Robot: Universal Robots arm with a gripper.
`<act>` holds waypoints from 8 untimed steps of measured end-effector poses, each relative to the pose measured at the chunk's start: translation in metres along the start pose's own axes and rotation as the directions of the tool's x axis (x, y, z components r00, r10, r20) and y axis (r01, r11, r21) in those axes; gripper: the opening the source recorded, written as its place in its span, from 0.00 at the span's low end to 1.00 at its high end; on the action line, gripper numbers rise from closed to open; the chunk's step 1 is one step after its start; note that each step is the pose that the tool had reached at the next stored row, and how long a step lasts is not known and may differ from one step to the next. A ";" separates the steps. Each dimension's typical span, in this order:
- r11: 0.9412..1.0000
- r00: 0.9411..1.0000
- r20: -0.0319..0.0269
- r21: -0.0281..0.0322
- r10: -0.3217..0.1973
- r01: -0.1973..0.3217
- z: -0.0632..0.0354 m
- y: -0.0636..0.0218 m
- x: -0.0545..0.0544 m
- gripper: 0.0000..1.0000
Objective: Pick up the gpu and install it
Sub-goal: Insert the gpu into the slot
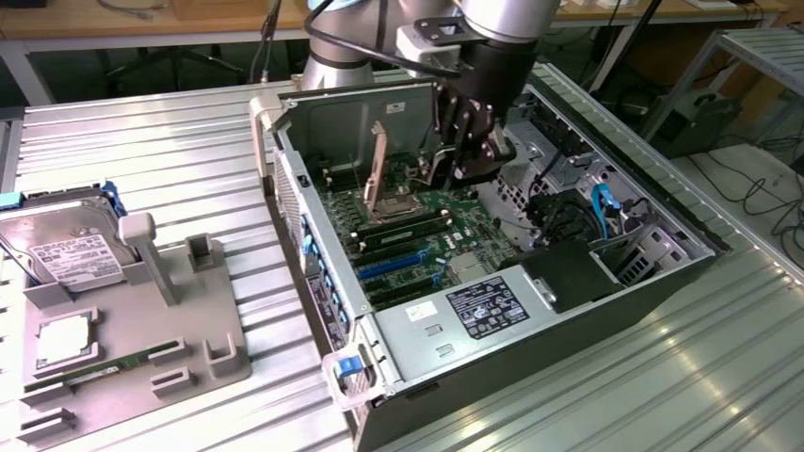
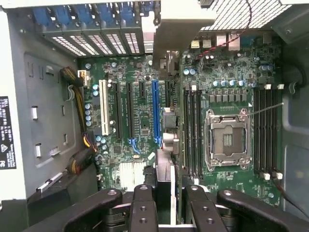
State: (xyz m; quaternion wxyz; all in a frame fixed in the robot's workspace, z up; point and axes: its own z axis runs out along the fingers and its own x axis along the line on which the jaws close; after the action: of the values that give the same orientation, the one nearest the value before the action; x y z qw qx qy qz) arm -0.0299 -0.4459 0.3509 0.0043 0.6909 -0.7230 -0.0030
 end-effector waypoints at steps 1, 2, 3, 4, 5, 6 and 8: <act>1.000 1.000 0.000 0.000 -0.007 0.007 0.0018 0.0004 0.000 0.28; 1.000 1.000 0.000 0.000 -0.016 0.016 0.0037 0.0007 0.000 0.28; 1.000 1.000 0.000 0.000 -0.023 0.023 0.0048 0.0009 0.000 0.28; 1.000 1.000 0.000 0.001 -0.028 0.028 0.0057 0.0013 0.000 0.28; 1.000 1.000 0.000 0.003 -0.029 0.029 0.0070 0.0027 0.000 0.28; 1.000 1.000 0.000 0.003 -0.029 0.029 0.0088 0.0042 0.000 0.28; 1.000 1.000 0.000 0.004 -0.029 0.029 0.0124 0.0077 0.000 0.28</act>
State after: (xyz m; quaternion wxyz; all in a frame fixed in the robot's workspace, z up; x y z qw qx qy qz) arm -0.0377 -0.4454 0.3386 0.0030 0.7012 -0.7129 -0.0018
